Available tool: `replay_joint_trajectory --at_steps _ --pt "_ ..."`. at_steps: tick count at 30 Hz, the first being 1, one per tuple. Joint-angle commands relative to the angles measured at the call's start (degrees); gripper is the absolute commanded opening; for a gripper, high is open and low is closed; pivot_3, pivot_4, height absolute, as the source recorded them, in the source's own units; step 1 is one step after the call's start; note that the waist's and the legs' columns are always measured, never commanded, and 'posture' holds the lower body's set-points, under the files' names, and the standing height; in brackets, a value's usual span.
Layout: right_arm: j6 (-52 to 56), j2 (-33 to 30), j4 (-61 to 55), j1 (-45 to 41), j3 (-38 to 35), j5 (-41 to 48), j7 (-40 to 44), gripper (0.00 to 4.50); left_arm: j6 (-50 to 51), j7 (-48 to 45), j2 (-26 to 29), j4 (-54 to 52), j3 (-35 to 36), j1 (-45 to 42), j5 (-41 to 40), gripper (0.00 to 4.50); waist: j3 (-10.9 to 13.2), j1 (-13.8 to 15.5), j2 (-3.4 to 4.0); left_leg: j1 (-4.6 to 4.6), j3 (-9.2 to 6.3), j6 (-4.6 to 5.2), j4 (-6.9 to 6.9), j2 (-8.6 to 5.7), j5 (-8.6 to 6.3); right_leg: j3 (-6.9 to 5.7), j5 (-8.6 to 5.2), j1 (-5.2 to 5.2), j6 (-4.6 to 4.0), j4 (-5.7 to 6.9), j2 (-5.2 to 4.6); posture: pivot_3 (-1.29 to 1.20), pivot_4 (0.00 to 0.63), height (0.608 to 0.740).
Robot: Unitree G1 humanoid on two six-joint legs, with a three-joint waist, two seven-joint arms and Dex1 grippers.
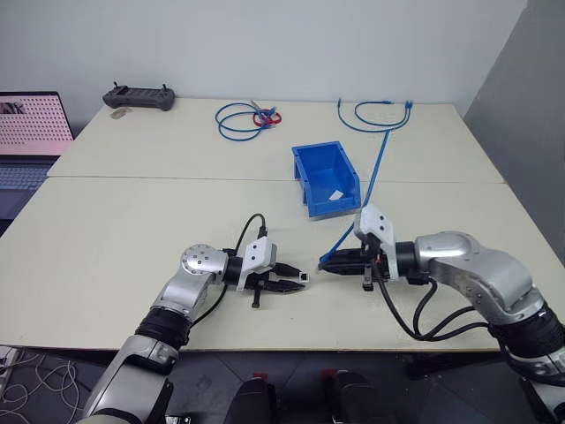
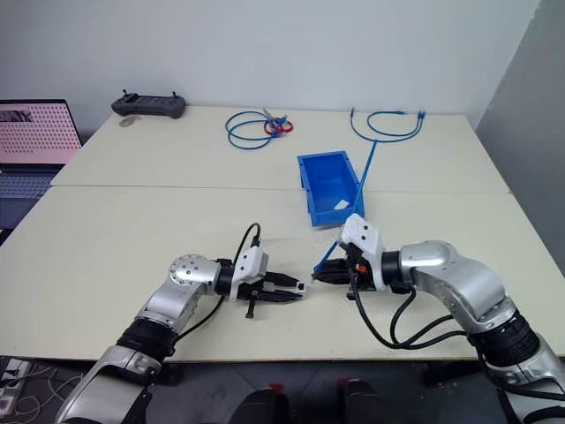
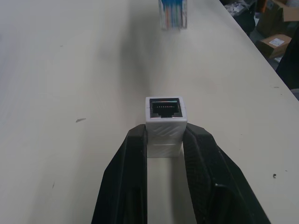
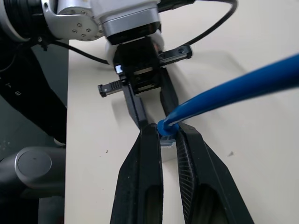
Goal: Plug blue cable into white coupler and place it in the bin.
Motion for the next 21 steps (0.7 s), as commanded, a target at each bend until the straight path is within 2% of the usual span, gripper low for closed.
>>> replay_joint_trajectory --at_steps 1,21 --pt "-3.4 1.4 0.0 -0.3 1.3 -3.7 1.4 0.16 0.0 0.5 0.1 0.6 -0.4 0.7 1.9 0.75 0.0 0.0 0.00 0.00 0.00 0.00 0.00 0.00 0.00 0.00 0.00 0.00 0.00 0.01 0.00 0.00 0.150 0.740" --pt "-8.5 7.2 7.7 -1.7 3.8 -14.0 5.9 0.16 1.8 1.6 0.7 -3.3 -0.4 3.0 1.9 0.75 0.0 0.0 -0.01 0.02 0.00 0.00 0.02 -0.03 0.00 -0.01 0.05 0.01 -0.08 0.02 -0.01 0.00 0.150 0.740"
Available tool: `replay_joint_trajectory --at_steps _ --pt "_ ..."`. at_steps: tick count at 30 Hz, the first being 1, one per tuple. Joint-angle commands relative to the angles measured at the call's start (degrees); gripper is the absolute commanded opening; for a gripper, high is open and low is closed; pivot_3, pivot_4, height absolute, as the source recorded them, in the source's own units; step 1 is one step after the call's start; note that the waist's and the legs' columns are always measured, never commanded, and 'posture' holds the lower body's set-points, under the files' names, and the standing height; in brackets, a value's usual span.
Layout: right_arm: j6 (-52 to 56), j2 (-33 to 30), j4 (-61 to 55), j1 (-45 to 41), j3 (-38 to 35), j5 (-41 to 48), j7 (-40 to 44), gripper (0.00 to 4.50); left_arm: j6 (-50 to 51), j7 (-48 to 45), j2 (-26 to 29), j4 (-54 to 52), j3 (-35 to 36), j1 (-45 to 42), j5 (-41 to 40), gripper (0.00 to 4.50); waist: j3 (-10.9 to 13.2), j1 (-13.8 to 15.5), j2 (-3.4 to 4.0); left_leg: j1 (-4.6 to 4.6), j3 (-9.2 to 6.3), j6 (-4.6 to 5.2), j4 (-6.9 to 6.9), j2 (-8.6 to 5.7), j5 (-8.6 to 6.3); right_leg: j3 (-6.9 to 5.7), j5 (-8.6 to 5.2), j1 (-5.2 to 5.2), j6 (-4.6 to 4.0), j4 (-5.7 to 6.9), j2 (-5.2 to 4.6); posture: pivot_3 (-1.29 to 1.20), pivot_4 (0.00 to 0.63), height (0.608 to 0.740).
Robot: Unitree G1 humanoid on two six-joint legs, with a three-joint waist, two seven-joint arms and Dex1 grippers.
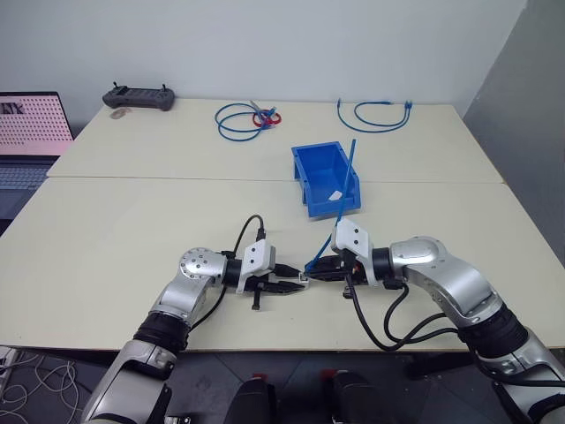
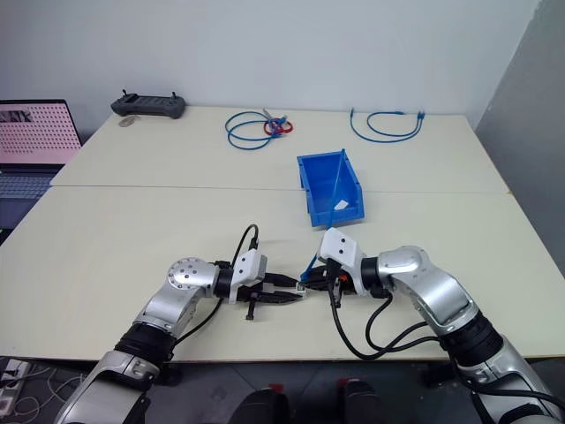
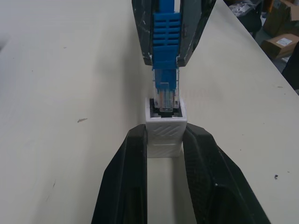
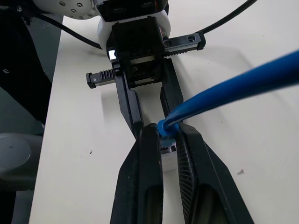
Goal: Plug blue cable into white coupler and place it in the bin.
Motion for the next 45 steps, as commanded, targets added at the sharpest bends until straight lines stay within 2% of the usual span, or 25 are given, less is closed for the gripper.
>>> replay_joint_trajectory --at_steps 1,10,21,26,33,38,42,44,45 --pt "-1.5 0.4 0.4 -0.8 0.1 -1.5 1.3 0.16 0.7 0.2 0.4 -0.5 -0.8 1.0 1.7 0.75 0.0 0.0 0.00 0.00 -0.01 0.00 0.00 0.01 0.00 -0.01 0.00 0.00 0.00 0.00 0.00 0.00 0.150 0.740" --pt "-5.9 0.1 4.1 -1.4 3.9 -7.9 4.1 0.16 1.4 0.8 0.4 -1.3 -0.5 1.3 1.6 0.75 -0.1 -0.1 0.03 0.05 0.01 0.00 0.00 0.01 0.00 0.01 0.00 0.02 0.00 0.01 0.00 0.00 0.150 0.740" --pt "-7.0 0.9 7.5 -1.5 6.8 -10.3 8.8 0.16 2.4 0.7 1.1 -2.4 -0.1 1.6 1.3 0.75 -0.2 -0.1 0.08 0.17 -0.01 0.00 -0.01 0.02 0.00 -0.01 -0.01 0.17 0.01 -0.01 0.02 0.00 0.150 0.740" --pt "-5.9 2.1 11.8 -1.3 7.7 -11.7 8.9 0.16 3.0 0.7 1.4 -3.4 -0.1 2.0 1.2 0.75 -0.4 -0.2 0.06 0.29 -0.01 0.00 -0.03 0.07 0.00 0.00 -0.01 0.26 -0.01 -0.02 0.01 0.00 0.150 0.740" --pt "-10.6 3.4 19.7 -1.4 9.1 -15.5 8.8 0.16 3.5 0.8 1.5 -4.0 0.0 2.2 1.2 0.75 -0.8 -0.4 0.01 1.07 0.03 0.02 -0.21 0.13 -0.02 0.02 -0.31 0.84 -0.03 -0.02 0.02 0.00 0.150 0.740" --pt "-15.0 3.1 21.4 -0.5 10.6 -18.5 8.5 0.16 3.9 1.0 1.9 -4.6 0.3 2.4 1.2 0.75 -1.2 -0.4 0.03 1.15 0.01 0.03 -0.23 0.25 -0.02 0.03 -0.40 0.84 -0.14 0.05 0.10 0.00 0.150 0.740" --pt "-14.0 4.3 20.7 -0.1 8.6 -17.7 6.7 0.16 4.4 1.5 1.9 -5.2 0.5 2.8 1.0 0.75 -1.4 -0.4 0.03 1.17 0.01 0.03 -0.24 0.32 -0.03 0.04 -0.45 0.85 -0.21 0.06 0.20 0.00 0.150 0.740" --pt "-11.1 3.9 16.7 0.6 5.9 -15.6 5.9 0.16 5.8 2.3 2.2 -7.2 1.2 4.2 0.0 1.45 -1.4 -0.5 0.05 1.19 0.01 0.03 -0.25 0.35 -0.03 0.06 -0.46 0.85 -0.22 0.06 0.23 0.00 0.150 0.740" --pt "-9.4 3.6 14.4 1.1 4.5 -14.5 5.5 0.16 6.6 2.7 2.5 -8.6 1.6 5.2 -0.6 1.57 -1.4 -0.5 0.06 1.19 0.01 0.03 -0.25 0.38 -0.03 0.08 -0.46 0.85 -0.23 0.06 0.28 0.00 0.150 0.740"
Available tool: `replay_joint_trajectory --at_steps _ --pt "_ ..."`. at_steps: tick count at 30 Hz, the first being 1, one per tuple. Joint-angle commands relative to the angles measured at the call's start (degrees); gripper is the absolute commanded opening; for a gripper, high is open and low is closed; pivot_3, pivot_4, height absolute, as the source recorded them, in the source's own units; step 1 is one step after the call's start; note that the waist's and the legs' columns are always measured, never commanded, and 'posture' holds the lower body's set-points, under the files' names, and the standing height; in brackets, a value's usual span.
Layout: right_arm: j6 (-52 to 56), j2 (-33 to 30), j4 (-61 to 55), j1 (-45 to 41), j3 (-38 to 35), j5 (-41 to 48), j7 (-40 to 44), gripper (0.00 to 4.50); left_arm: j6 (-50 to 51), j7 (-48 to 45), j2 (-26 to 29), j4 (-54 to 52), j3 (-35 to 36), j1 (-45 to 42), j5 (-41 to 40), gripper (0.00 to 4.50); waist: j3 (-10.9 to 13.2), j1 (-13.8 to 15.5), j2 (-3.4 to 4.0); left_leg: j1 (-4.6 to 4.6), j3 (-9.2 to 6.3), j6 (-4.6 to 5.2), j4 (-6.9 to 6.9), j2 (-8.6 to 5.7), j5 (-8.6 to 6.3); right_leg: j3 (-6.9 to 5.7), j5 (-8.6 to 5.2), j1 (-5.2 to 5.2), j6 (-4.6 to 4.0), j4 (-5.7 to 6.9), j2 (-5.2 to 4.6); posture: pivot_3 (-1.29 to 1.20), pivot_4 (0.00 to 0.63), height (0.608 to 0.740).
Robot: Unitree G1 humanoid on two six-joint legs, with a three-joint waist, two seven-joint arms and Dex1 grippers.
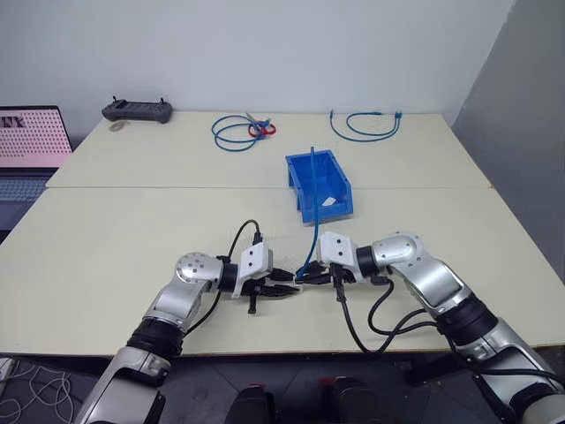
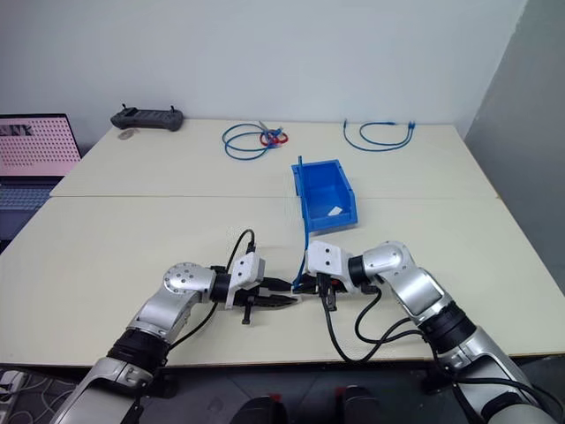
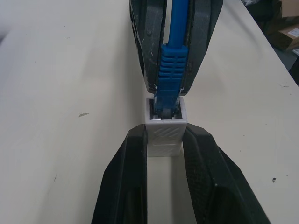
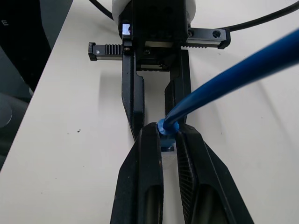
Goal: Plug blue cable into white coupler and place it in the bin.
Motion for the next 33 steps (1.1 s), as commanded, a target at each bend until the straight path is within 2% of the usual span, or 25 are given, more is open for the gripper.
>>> replay_joint_trajectory --at_steps 1,6,11,14,15,18,20,23,28,32,33 --pt "8.8 -2.2 -1.4 4.0 -0.9 -1.6 -2.7 0.16 2.4 0.6 0.8 -6.1 1.6 3.0 -1.9 1.82 0.0 0.0 0.02 -0.01 -0.01 0.00 0.00 0.00 0.00 0.00 -0.01 0.00 -0.01 0.01 0.00 0.00 0.150 0.740" --pt "22.0 -1.6 -12.6 4.0 -10.1 5.9 -6.5 0.16 8.6 6.1 1.8 -15.3 6.2 8.6 -5.2 2.73 0.1 0.2 0.07 -0.12 -0.05 -0.01 0.00 0.05 -0.01 -0.05 -0.03 -0.06 -0.04 -0.01 -0.06 0.00 0.150 0.740" --pt "35.5 1.0 -14.8 -2.4 -19.7 13.4 -11.3 0.16 18.0 16.2 0.6 -28.2 12.5 13.4 -9.8 3.73 0.9 0.4 0.08 -0.29 -0.15 -0.03 0.02 -0.04 -0.01 -0.20 -0.02 -0.14 -0.05 -0.01 -0.29 0.00 0.150 0.740" --pt "42.8 3.1 -5.4 -13.0 -26.7 16.9 -14.6 0.16 24.3 26.6 -2.8 -38.0 17.1 16.5 -12.7 4.38 1.1 0.0 0.13 -0.34 -0.16 -0.03 0.01 -0.05 -0.01 -0.21 -0.02 -0.19 -0.04 0.00 -0.30 0.00 0.150 0.740" --pt "44.0 3.3 -2.2 -15.6 -27.9 17.3 -15.2 0.16 25.6 28.9 -3.6 -40.2 17.8 17.2 -13.2 4.47 1.2 0.1 0.18 -0.35 -0.13 -0.03 0.01 -0.04 -0.01 -0.18 -0.01 -0.21 -0.04 0.00 -0.30 0.00 0.150 0.740" --pt "42.6 3.7 12.0 -24.2 -29.7 14.6 -19.3 0.16 28.9 35.4 -6.4 -45.9 19.1 19.3 -13.7 4.47 1.2 0.3 0.18 -0.47 -0.25 -0.03 -0.02 -0.13 -0.01 -0.29 0.14 -0.27 -0.27 -0.01 -0.36 0.00 0.150 0.740" --pt "38.2 4.8 25.5 -31.4 -31.8 12.3 -24.1 0.16 30.6 40.2 -8.7 -49.0 19.3 20.7 -13.8 4.47 1.3 0.2 0.21 -0.48 -0.24 -0.03 -0.06 -0.17 -0.01 -0.28 0.14 -0.26 -0.29 -0.04 -0.38 0.00 0.150 0.740" --pt "31.0 5.9 39.4 -38.4 -31.9 9.7 -26.3 0.16 31.6 44.2 -11.3 -51.1 18.5 22.1 -13.1 4.47 1.3 0.4 0.19 -0.65 -0.18 -0.03 -0.07 -0.25 -0.01 -0.25 0.16 -0.36 -0.30 -0.09 -0.44 0.00 0.150 0.740" --pt "20.9 8.2 55.1 -44.7 -31.2 6.0 -27.2 1.43 31.2 47.9 -13.8 -52.0 16.1 23.2 -12.2 4.50 1.3 0.3 0.20 -1.03 -0.13 -0.04 -0.03 -0.27 -0.01 -0.20 0.19 -0.68 -0.27 -0.09 -0.44 0.00 0.150 0.740" --pt "18.1 7.7 59.0 -45.5 -30.2 3.5 -26.8 2.28 31.4 50.8 -15.0 -51.0 15.4 22.7 -11.7 4.50 1.3 0.4 0.20 -1.17 -0.11 -0.04 -0.01 -0.29 -0.01 -0.17 0.22 -0.84 -0.24 -0.05 -0.46 0.00 0.150 0.740" --pt "17.8 7.2 59.1 -45.3 -30.0 3.0 -26.6 2.66 31.4 51.4 -15.2 -50.5 15.5 22.5 -11.6 4.50 1.3 0.4 0.20 -1.17 -0.10 -0.05 -0.01 -0.29 -0.01 -0.16 0.22 -0.84 -0.23 -0.06 -0.47 0.00 0.150 0.740"
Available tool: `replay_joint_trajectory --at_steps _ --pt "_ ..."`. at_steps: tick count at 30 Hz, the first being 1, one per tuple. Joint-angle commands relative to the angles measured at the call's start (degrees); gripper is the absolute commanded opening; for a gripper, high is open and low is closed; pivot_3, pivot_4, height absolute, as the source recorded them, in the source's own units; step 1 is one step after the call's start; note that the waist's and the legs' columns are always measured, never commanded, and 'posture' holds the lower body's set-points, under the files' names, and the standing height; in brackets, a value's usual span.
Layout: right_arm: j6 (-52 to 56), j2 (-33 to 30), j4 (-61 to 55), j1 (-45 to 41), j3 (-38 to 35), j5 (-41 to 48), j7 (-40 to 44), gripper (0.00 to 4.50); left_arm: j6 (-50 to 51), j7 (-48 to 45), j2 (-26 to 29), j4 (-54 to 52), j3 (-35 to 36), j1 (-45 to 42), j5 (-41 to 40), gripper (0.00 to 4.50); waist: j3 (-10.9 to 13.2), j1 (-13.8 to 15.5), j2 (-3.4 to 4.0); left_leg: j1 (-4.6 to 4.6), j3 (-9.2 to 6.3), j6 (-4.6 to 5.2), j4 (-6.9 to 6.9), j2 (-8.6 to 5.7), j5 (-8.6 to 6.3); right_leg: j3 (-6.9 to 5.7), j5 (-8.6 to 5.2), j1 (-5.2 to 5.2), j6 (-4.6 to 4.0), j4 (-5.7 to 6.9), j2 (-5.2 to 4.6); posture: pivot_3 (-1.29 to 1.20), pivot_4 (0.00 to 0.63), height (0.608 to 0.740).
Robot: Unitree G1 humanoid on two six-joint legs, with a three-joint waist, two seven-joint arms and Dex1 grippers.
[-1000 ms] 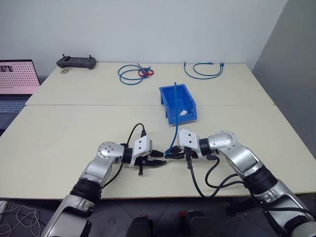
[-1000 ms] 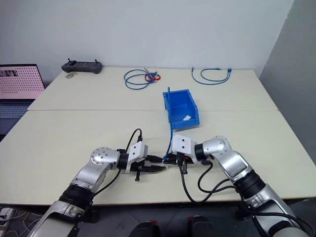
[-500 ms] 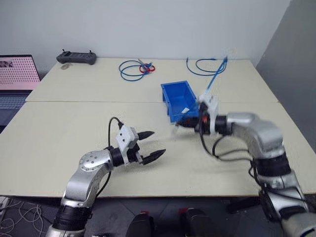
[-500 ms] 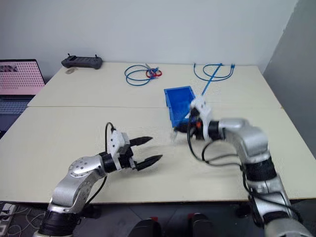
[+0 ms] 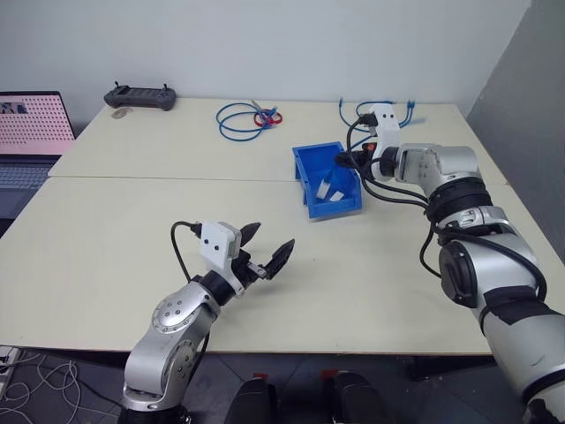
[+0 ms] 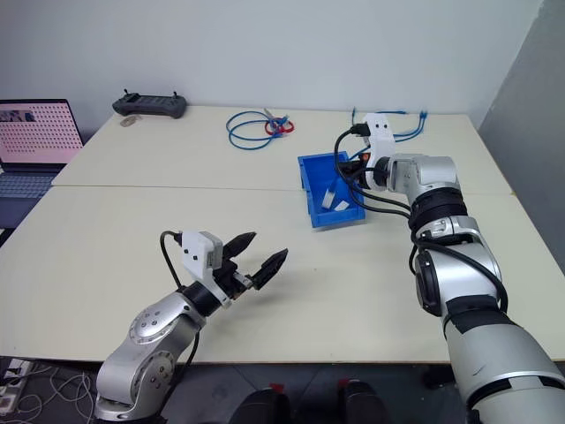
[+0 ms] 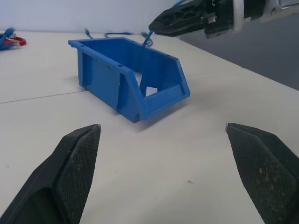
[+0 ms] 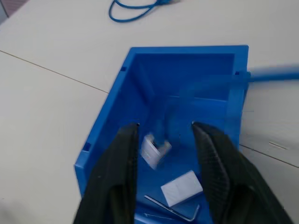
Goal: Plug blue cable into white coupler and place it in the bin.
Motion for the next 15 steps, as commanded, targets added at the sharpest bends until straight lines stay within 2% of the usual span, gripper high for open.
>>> replay_joint_trajectory --at_steps 1,4,6,10,15 --pt "-2.2 -2.4 -0.1 -1.7 0.2 -2.2 1.0 2.80 0.1 2.6 -0.8 -1.1 0.0 -0.9 0.3 4.50 0.0 0.0 0.01 0.00 0.02 0.00 0.00 0.00 0.00 0.02 0.01 -0.01 0.01 0.00 0.00 0.00 0.150 0.740" --pt "0.5 -5.9 -4.9 1.1 0.4 -2.6 2.8 3.65 1.2 5.4 -2.8 1.1 1.6 -2.4 -0.8 4.50 0.0 0.2 0.02 -0.01 0.02 0.00 0.00 -0.02 0.00 0.00 0.01 -0.03 0.01 0.01 0.00 0.00 0.150 0.740" --pt "1.2 -7.8 -11.5 4.4 1.1 -3.0 3.6 4.01 1.7 7.0 -3.6 2.2 2.8 -3.3 -1.2 4.50 0.0 0.2 0.02 -0.03 0.00 0.00 0.01 -0.03 0.00 -0.01 0.01 -0.02 0.03 -0.02 0.00 0.00 0.150 0.740" --pt "-0.8 -10.6 -45.1 23.3 -1.5 -2.5 -0.3 4.01 1.3 12.8 -4.5 7.1 6.1 -6.3 1.8 4.50 0.0 0.4 0.00 -0.07 -0.15 0.00 0.04 -0.02 -0.01 -0.13 -0.01 0.03 0.06 -0.04 -0.01 0.00 0.150 0.740" --pt "-4.4 -5.0 -71.7 48.8 -4.9 -6.6 -13.4 4.01 -2.1 15.1 -3.9 13.6 7.2 -9.3 5.6 4.50 0.0 0.0 0.03 -0.10 -0.10 -0.03 0.00 0.02 0.01 -0.04 -0.01 -0.10 0.07 0.11 0.01 0.00 0.150 0.740"
